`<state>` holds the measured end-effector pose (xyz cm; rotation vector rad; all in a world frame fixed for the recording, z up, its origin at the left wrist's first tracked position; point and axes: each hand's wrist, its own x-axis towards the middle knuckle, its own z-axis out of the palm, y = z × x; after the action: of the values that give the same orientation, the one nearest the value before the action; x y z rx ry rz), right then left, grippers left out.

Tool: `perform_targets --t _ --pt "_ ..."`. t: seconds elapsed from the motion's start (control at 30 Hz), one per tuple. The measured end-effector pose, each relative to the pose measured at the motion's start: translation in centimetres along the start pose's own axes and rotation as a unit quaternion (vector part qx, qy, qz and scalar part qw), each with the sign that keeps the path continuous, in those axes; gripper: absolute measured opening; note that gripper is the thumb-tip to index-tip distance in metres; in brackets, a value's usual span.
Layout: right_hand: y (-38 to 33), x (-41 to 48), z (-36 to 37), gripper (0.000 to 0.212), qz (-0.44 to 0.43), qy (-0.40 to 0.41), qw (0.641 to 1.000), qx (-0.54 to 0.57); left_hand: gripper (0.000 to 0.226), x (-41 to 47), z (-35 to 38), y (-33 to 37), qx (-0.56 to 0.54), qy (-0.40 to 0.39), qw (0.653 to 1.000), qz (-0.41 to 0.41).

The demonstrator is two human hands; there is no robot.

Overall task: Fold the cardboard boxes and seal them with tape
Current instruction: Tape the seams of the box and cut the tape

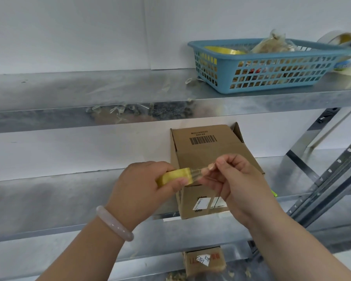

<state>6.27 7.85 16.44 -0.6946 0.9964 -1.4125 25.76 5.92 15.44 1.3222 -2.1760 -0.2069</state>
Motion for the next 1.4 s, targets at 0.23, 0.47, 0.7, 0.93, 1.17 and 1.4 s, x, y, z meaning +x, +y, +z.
perform_targets --t 0.23,0.47,0.7,0.93,1.17,1.4 --pt "-2.9 0.4 -2.2 0.021 0.084 -0.100 0.978 -0.165 0.045 0.8 0.8 1.5 0.002 0.061 0.996 0.063" --pt "-5.0 1.5 -3.5 0.009 -0.066 -0.136 0.817 -0.557 0.051 1.8 1.1 3.5 0.102 0.080 0.986 0.109" --pt "-6.1 2.7 -4.7 0.013 -0.055 -0.147 0.903 -0.401 0.039 2.0 0.8 4.0 -0.021 0.063 0.995 0.071" --pt "-6.6 2.7 -6.0 0.011 -0.033 -0.146 0.938 -0.311 0.020 1.8 0.0 3.3 -0.234 0.003 0.972 0.013" --pt "-6.8 3.1 -8.5 0.012 -0.085 -0.098 0.906 -0.403 0.040 1.1 1.4 2.7 0.079 0.102 0.992 0.000" --pt "-6.9 4.1 -11.8 0.013 -0.067 -0.049 0.902 -0.424 0.037 0.0 1.8 0.5 0.010 0.105 0.994 0.034"
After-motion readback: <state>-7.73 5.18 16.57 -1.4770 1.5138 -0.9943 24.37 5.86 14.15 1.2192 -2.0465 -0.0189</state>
